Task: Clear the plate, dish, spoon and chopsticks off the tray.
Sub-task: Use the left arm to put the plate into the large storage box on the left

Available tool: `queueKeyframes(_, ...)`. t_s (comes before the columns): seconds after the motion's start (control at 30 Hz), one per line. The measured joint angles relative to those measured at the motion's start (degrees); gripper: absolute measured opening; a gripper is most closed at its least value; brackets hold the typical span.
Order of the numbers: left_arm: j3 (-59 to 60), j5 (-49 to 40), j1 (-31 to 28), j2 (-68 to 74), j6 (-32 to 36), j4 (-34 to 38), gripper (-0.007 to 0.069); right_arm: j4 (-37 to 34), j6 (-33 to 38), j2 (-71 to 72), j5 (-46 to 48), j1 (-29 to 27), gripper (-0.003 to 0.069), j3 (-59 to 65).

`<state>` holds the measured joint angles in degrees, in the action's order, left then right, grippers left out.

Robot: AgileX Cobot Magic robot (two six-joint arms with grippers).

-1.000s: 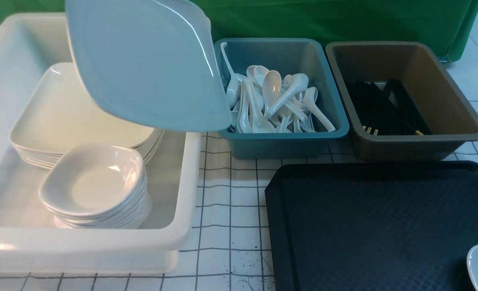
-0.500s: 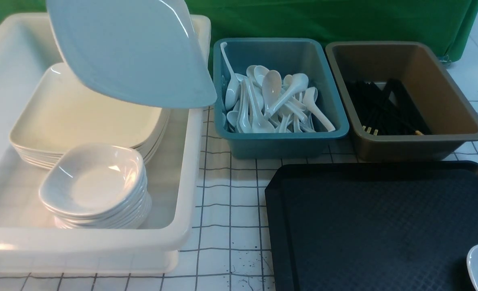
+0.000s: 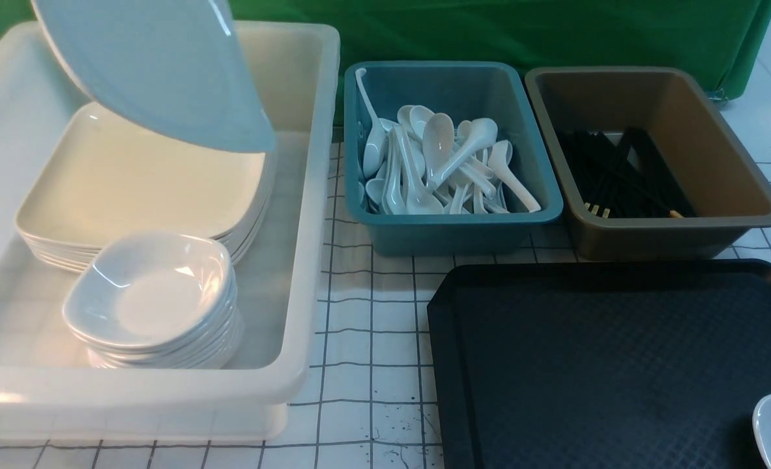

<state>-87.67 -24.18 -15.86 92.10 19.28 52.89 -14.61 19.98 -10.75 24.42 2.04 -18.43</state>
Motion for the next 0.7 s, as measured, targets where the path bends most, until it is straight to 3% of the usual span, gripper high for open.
queueKeyframes(0.23, 0.0, 0.1, -3.0, 0.4, -0.9, -1.8, 0.0023, 0.0, 0.0, 0.0, 0.0, 0.0, 0.0232, 0.0)
queueKeyframes(0.7, 0.0, -3.0, -3.2, 8.1, -4.8, -2.6, 0.0021, 0.0, 0.0, 0.0, 0.0, 0.0, 0.0234, 0.0)
